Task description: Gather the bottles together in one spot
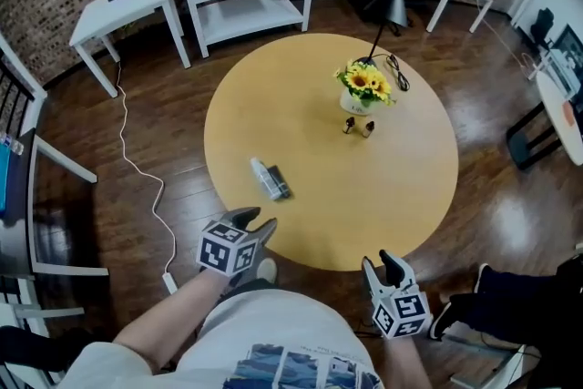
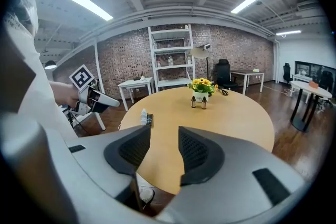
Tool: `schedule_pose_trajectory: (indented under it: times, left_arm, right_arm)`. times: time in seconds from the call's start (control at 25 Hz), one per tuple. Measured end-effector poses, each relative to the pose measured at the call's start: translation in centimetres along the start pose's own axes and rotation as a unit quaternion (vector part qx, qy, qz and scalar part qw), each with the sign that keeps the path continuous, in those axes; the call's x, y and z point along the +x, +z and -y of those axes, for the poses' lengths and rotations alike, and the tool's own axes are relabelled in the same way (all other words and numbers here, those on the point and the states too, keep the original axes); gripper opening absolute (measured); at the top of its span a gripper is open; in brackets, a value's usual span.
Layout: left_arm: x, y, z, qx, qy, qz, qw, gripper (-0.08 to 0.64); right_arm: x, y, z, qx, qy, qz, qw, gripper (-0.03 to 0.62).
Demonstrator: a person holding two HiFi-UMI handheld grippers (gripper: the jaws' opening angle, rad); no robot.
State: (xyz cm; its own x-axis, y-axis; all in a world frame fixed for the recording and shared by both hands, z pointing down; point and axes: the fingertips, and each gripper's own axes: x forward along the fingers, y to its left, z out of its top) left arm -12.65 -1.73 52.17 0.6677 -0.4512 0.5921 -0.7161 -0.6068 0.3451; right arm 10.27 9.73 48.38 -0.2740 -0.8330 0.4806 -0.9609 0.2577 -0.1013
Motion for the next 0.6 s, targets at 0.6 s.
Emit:
schedule_pose_trajectory:
  times: [0.6]
  left_arm:
    - [13.3,-1.0,-15.0,-0.230,0.049,-0.071,0.9695,0.219]
  right_arm:
    - [4.3,1.1,-1.0,0.049,-0.058,-0.027,0.997,0.193]
